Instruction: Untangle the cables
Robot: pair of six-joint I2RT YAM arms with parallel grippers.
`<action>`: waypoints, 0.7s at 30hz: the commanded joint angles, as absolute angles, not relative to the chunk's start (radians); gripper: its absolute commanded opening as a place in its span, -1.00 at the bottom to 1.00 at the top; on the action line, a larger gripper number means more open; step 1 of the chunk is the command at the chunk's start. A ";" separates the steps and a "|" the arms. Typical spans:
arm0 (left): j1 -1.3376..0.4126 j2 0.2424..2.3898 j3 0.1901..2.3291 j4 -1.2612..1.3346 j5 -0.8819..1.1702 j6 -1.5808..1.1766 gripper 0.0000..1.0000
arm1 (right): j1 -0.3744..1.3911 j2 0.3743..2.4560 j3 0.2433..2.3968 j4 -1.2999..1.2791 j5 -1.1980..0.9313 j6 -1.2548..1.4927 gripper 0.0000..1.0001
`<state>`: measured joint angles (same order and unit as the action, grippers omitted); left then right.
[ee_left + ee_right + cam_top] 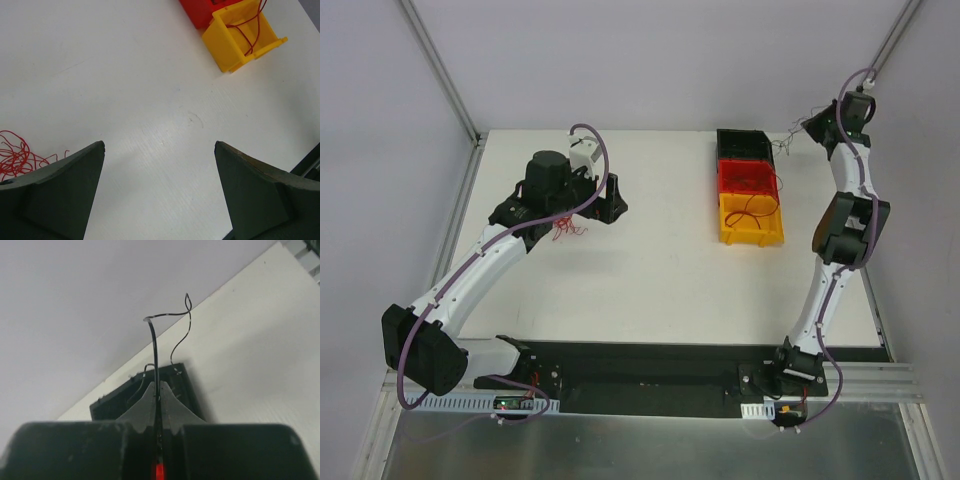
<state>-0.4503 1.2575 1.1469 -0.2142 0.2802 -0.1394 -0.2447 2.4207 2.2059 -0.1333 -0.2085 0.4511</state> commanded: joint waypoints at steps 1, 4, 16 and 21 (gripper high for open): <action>-0.451 1.246 1.164 -0.186 0.284 -0.138 0.82 | -0.186 2.163 2.109 -0.204 -0.181 0.122 -0.99; -0.451 1.249 1.164 -0.186 0.293 -0.143 0.82 | -0.134 2.120 2.109 -0.245 -0.170 0.006 -0.99; -0.451 1.250 1.161 -0.186 0.276 -0.133 0.82 | 0.052 2.109 2.121 -0.288 -0.093 -0.276 -0.99; -0.451 1.241 1.161 -0.186 0.272 -0.132 0.82 | 0.051 2.226 2.236 -0.305 -0.155 -0.391 -1.00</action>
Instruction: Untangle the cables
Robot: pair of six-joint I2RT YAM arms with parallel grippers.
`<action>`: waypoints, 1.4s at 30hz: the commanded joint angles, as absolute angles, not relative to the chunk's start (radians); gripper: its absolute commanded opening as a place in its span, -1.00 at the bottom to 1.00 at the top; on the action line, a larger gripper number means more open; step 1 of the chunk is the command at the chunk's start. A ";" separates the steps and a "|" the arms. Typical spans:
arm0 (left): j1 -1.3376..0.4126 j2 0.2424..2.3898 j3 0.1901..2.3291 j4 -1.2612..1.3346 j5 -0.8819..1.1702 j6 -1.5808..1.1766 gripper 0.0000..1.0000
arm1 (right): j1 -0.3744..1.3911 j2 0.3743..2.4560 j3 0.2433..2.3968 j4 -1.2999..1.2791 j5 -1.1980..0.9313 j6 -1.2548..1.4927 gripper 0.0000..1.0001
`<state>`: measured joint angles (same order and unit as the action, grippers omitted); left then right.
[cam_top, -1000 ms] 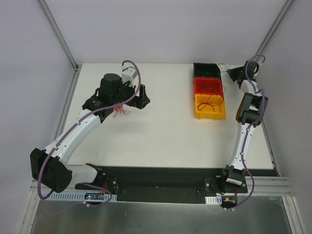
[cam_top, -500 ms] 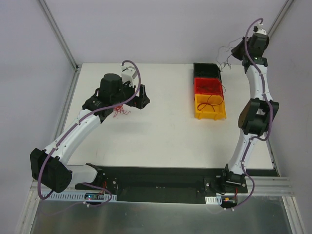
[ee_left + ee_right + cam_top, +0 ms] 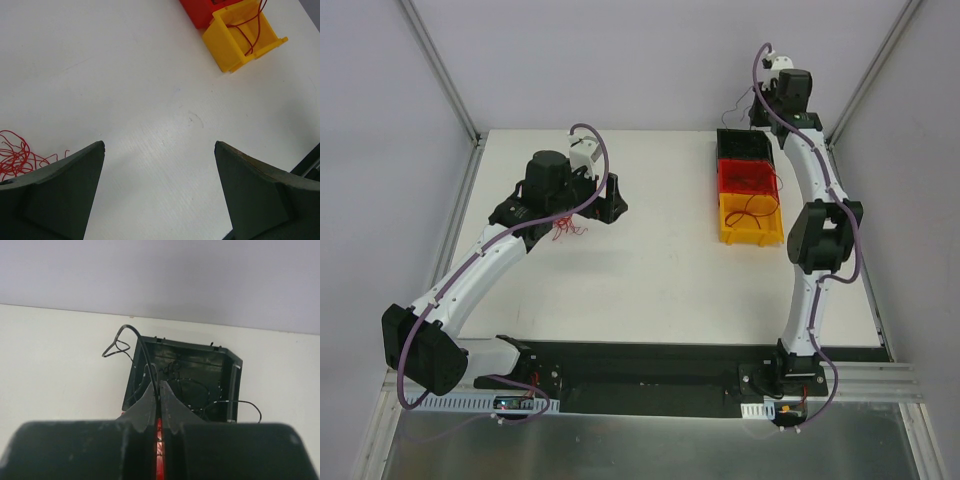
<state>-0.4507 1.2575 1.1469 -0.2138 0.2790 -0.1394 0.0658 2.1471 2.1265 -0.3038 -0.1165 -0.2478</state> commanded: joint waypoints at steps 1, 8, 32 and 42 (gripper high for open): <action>-0.451 1.241 1.161 -0.184 0.275 -0.130 0.82 | 0.049 2.253 2.261 -0.311 -0.191 -0.406 -1.00; -0.451 1.247 1.161 -0.186 0.279 -0.132 0.82 | 0.031 2.377 2.286 -0.092 -0.356 -0.381 -1.00; -0.451 1.243 1.161 -0.186 0.270 -0.126 0.82 | -0.018 2.393 2.204 -0.348 -0.258 -0.492 -1.00; -0.451 1.256 1.157 -0.186 0.253 -0.115 0.82 | 0.052 2.499 2.339 -0.393 -0.288 -0.442 -0.75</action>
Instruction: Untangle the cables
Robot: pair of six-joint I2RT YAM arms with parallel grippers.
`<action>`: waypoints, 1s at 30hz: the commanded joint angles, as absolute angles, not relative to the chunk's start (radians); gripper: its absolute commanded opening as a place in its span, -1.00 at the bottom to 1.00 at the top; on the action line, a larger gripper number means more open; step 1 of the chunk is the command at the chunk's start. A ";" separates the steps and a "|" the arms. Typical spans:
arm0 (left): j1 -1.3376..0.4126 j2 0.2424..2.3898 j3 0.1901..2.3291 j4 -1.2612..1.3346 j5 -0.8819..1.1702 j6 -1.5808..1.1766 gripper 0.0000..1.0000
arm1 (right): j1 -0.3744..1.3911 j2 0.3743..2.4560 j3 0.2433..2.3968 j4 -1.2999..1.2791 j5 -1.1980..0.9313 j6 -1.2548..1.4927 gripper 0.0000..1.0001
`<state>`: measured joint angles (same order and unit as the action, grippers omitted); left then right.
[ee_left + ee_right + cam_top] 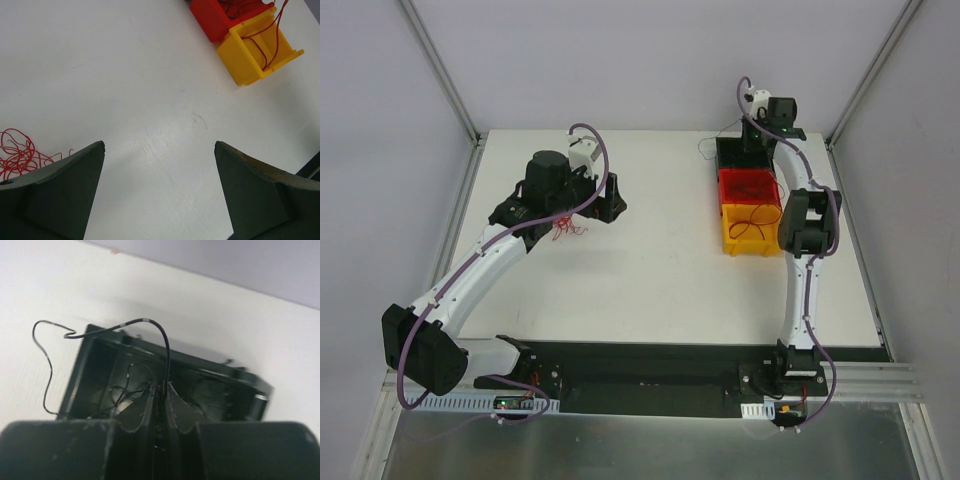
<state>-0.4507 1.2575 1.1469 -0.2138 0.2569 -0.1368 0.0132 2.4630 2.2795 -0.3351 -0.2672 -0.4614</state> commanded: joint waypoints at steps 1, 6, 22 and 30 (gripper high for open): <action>-0.449 1.256 1.158 -0.186 0.253 -0.115 0.82 | 0.054 2.494 2.342 -0.393 -0.278 -0.424 -0.74; -0.451 1.253 1.158 -0.186 0.256 -0.115 0.82 | 0.054 2.425 2.326 -0.406 -0.242 -0.377 -0.37; -0.451 1.224 1.161 -0.184 0.278 -0.129 0.82 | 0.089 2.178 2.206 -0.450 -0.163 -0.230 0.58; -0.451 1.224 1.163 -0.184 0.287 -0.132 0.82 | 0.181 2.168 2.110 -0.442 0.034 0.152 0.66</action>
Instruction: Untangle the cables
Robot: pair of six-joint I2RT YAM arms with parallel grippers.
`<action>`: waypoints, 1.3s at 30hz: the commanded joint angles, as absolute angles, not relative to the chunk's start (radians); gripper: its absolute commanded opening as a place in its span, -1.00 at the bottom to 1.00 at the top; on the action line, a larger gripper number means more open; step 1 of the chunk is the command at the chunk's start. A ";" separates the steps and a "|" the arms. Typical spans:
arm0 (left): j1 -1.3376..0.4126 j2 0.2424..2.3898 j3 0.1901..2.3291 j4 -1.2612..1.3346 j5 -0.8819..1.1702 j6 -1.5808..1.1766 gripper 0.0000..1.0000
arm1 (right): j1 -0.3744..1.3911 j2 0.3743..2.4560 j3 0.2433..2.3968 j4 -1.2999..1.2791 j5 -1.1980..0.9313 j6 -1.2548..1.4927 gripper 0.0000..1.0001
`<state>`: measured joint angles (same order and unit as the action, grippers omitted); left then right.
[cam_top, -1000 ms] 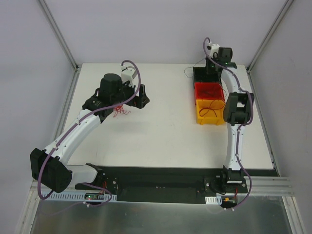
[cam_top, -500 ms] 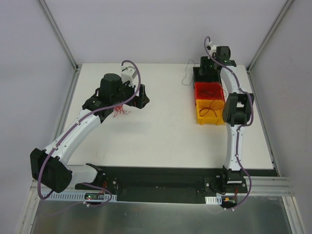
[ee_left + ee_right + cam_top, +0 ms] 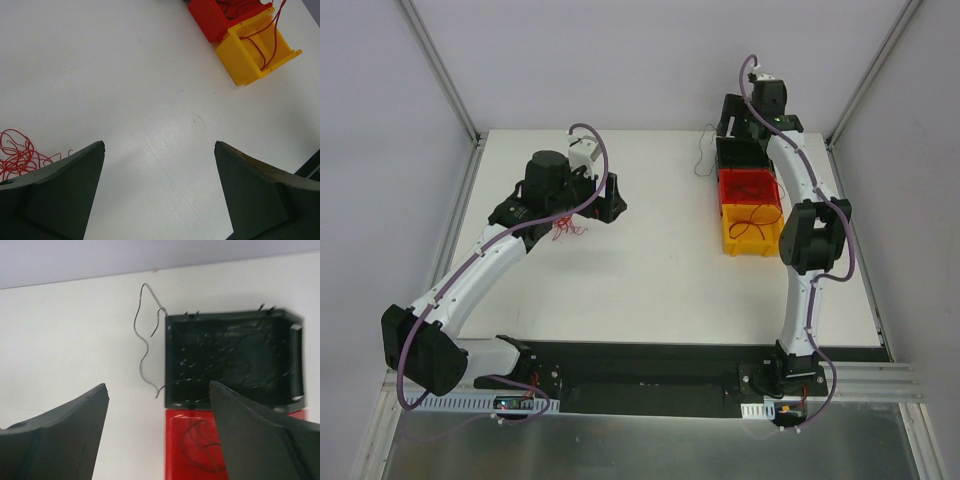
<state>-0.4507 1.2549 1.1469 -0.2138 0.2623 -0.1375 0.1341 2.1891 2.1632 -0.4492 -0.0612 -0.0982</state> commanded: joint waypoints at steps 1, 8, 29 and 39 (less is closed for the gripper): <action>-0.451 1.226 1.163 -0.183 0.288 -0.133 0.81 | 0.199 2.163 2.083 -0.405 0.032 0.185 0.65; -0.451 1.226 1.164 -0.184 0.288 -0.132 0.82 | 0.317 2.212 2.016 -0.337 0.276 0.328 0.56; -0.451 1.193 1.169 -0.184 0.302 -0.141 0.82 | 0.491 2.438 2.163 -0.644 0.860 0.861 0.50; -0.449 1.186 1.169 -0.184 0.307 -0.149 0.82 | 0.469 2.502 2.275 -0.675 0.914 0.894 0.57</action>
